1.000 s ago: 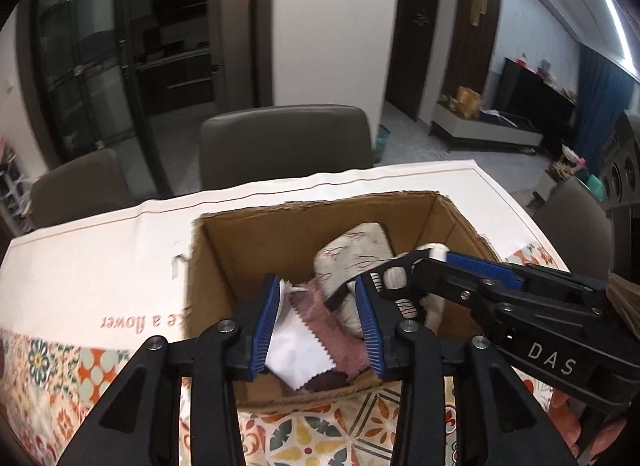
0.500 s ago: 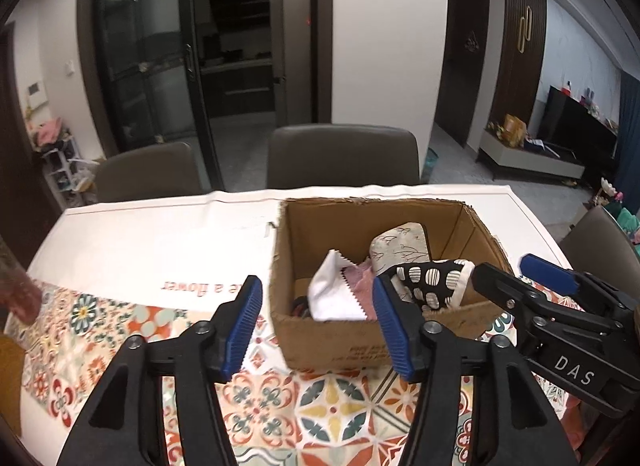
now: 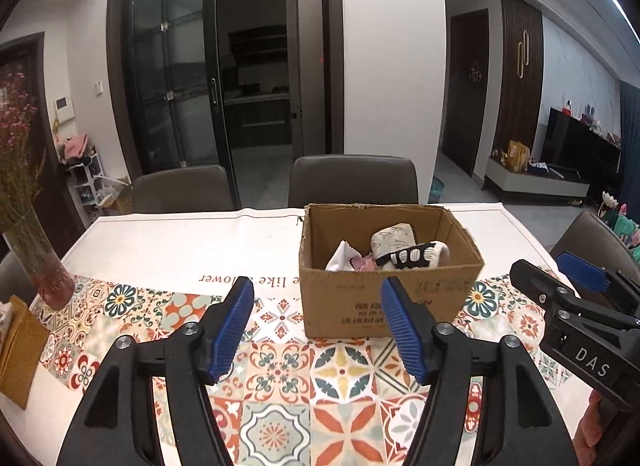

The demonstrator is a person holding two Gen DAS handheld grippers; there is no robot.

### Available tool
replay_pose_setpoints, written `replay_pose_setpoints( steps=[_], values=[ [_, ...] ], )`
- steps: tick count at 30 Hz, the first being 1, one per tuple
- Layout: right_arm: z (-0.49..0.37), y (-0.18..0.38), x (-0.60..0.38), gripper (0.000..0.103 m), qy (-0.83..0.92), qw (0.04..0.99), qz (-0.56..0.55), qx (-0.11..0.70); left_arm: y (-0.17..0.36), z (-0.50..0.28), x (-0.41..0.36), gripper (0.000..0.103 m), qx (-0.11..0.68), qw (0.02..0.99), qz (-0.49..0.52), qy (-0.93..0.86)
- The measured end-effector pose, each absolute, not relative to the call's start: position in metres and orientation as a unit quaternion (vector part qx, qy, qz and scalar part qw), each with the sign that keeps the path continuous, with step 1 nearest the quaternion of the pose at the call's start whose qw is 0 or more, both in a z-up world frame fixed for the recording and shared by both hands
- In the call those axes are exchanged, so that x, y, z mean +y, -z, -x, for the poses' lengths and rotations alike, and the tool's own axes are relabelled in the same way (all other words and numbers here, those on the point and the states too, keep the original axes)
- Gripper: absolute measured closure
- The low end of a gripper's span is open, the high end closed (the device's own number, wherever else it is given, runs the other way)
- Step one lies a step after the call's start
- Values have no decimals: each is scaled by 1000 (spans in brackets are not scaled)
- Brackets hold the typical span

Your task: Organize soft objects

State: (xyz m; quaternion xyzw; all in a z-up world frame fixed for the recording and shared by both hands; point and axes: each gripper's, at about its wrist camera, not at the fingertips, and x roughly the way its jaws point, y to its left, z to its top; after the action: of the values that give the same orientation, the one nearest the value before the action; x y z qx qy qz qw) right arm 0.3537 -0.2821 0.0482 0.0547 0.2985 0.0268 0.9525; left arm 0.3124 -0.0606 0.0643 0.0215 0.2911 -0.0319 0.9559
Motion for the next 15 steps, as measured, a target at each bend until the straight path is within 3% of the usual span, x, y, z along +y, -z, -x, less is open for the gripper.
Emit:
replay_pose_setpoints(
  steps=[3,8,15],
  values=[
    [-327,-53,-281,25,-26,956,-53,288,-66,-292,-59,36,280,959,-23,33],
    [-293,-56,-278,24,-22,961,-47,270,-66,-257,-56,34,261,964,-35,24],
    [-246,-50,-274,22,-31,964,-48,258,-60,-210,-53,25,236,971,-39,16]
  ],
)
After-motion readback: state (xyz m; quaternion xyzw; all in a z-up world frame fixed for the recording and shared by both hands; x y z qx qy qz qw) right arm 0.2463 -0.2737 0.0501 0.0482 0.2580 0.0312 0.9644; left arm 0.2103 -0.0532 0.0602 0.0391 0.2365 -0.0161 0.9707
